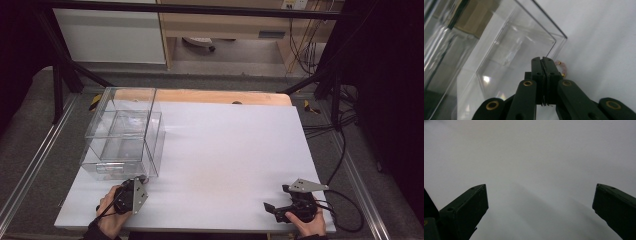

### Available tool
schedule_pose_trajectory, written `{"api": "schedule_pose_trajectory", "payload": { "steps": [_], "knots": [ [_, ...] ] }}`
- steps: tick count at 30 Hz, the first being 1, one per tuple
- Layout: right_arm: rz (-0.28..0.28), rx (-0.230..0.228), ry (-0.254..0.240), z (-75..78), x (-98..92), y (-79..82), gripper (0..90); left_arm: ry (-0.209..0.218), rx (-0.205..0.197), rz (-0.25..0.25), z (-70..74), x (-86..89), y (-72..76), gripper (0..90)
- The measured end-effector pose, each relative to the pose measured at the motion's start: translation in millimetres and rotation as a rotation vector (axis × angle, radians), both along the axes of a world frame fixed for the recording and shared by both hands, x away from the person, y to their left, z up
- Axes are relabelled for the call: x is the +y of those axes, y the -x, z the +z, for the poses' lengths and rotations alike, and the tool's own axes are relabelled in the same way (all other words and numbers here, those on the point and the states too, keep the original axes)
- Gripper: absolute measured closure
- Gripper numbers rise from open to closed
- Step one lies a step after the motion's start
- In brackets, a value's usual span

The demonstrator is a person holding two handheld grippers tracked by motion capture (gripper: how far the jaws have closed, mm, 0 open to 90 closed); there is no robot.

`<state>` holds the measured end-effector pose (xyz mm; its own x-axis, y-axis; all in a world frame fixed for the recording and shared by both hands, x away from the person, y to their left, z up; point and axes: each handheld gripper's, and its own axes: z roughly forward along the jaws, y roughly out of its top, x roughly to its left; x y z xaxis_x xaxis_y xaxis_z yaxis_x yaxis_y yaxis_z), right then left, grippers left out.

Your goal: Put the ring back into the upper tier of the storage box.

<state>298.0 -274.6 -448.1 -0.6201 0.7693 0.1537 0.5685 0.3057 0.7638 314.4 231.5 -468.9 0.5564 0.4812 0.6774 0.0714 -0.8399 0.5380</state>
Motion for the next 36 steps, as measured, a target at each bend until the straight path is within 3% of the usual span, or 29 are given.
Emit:
{"api": "schedule_pose_trajectory", "payload": {
  "steps": [2,4,7,14,20,23,27,36],
  "knots": [
    [0.002,-0.001,0.001,-0.2,0.1,-0.1,0.7,-0.049,0.016,-0.016,-3.0,-2.5,-1.6,86.5],
    [0.001,0.001,0.002,-0.2,0.2,-0.3,0.8,-0.063,0.048,-0.021,-3.2,-4.0,-3.2,88.7],
    [0.004,0.004,0.004,-0.3,0.4,-0.1,0.8,-0.086,0.061,-0.032,-0.8,-5.7,-6.7,89.2],
    [0.004,0.007,0.005,-0.2,0.3,-0.1,0.8,-0.033,0.129,-0.02,3.9,-3.0,-6.7,89.5],
    [0.005,0.005,0.004,-0.2,0.2,0.0,0.8,-0.016,0.151,-0.036,5.0,-2.6,-2.6,89.6],
    [0.007,0.004,0.006,-0.2,0.2,-0.1,0.8,0.02,0.179,-0.039,7.1,-1.8,0.4,89.7],
    [0.007,0.002,0.005,-0.2,0.0,-0.1,0.8,0.016,0.183,-0.044,7.2,-2.2,4.3,89.7],
    [0.006,0.005,0.006,-0.1,0.2,0.1,0.8,0.059,0.223,-0.068,9.8,-0.8,13.2,89.7]
  ]
}}
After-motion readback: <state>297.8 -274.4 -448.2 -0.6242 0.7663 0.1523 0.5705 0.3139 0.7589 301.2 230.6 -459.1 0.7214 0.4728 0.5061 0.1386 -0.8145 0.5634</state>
